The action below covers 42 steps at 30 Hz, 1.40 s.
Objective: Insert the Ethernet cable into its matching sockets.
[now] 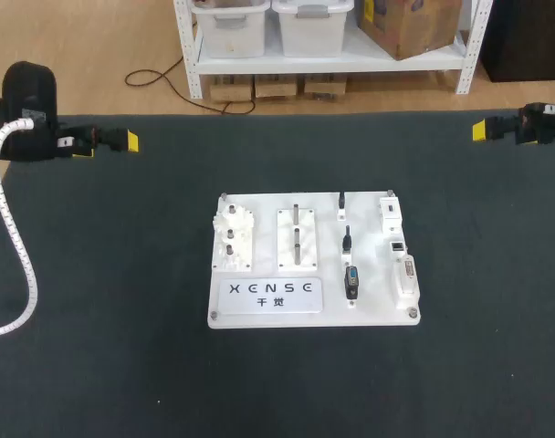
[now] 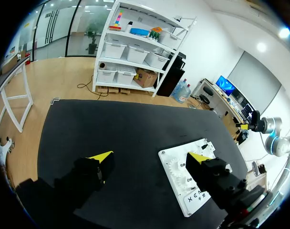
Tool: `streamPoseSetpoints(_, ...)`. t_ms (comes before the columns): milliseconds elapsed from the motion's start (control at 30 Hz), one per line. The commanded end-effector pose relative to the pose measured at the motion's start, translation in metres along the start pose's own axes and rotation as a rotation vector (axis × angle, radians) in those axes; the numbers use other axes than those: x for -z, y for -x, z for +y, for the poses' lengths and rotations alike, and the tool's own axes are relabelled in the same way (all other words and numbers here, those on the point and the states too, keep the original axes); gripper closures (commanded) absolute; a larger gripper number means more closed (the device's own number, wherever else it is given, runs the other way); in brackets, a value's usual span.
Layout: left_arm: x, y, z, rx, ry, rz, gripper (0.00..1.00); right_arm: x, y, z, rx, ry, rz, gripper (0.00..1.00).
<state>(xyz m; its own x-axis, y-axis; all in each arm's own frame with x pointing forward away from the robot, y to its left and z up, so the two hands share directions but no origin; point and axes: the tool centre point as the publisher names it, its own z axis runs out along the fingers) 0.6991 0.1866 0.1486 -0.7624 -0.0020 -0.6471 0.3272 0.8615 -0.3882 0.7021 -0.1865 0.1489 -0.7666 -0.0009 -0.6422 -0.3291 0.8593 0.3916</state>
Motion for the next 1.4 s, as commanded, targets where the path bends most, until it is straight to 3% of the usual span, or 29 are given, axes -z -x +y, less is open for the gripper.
streamPoseSetpoints(33,0.0,0.001,-0.002,0.002,0.008,0.006,0.0,0.001,0.0,0.001,0.0,-0.002,0.0,0.0)
streamPoseSetpoints(433,0.0,0.001,-0.002,0.002,0.008,0.006,0.0,0.001,0.0,0.001,0.0,-0.002,0.0,0.0)
streamPoseSetpoints(467,-0.001,0.004,-0.005,-0.051,0.007,0.007,0.0,0.001,0.0,0.001,0.0,-0.002,0.0,0.0)
streamPoseSetpoints(567,-0.011,0.01,-0.02,-0.233,-0.082,-0.011,0.0,0.001,0.0,0.001,0.0,-0.002,0.0,0.0)
streamPoseSetpoints(633,-0.019,0.012,-0.037,-0.374,-0.187,-0.039,0.0,0.001,0.0,0.001,0.0,-0.002,0.0,0.0)
streamPoseSetpoints(767,-0.035,0.013,-0.061,-0.513,-0.326,-0.059,0.0,0.001,0.0,0.001,0.0,-0.002,0.0,0.0)
streamPoseSetpoints(800,-0.039,0.012,-0.067,-0.556,-0.404,-0.08,0.0,0.001,0.0,0.001,0.0,-0.002,0.0,0.0)
streamPoseSetpoints(1100,-0.07,-0.017,-0.125,-0.768,-0.635,-0.086,0.0,0.001,0.0,0.001,0.0,-0.002,0.0,0.0)
streamPoseSetpoints(1233,-0.077,-0.033,-0.143,-0.852,-0.746,-0.104,0.0,0.001,0.0,0.001,0.0,-0.002,0.0,0.0)
streamPoseSetpoints(1400,-0.085,-0.049,-0.157,-0.925,-0.82,-0.103,0.0,0.001,0.0,0.001,0.0,-0.002,0.0,0.0)
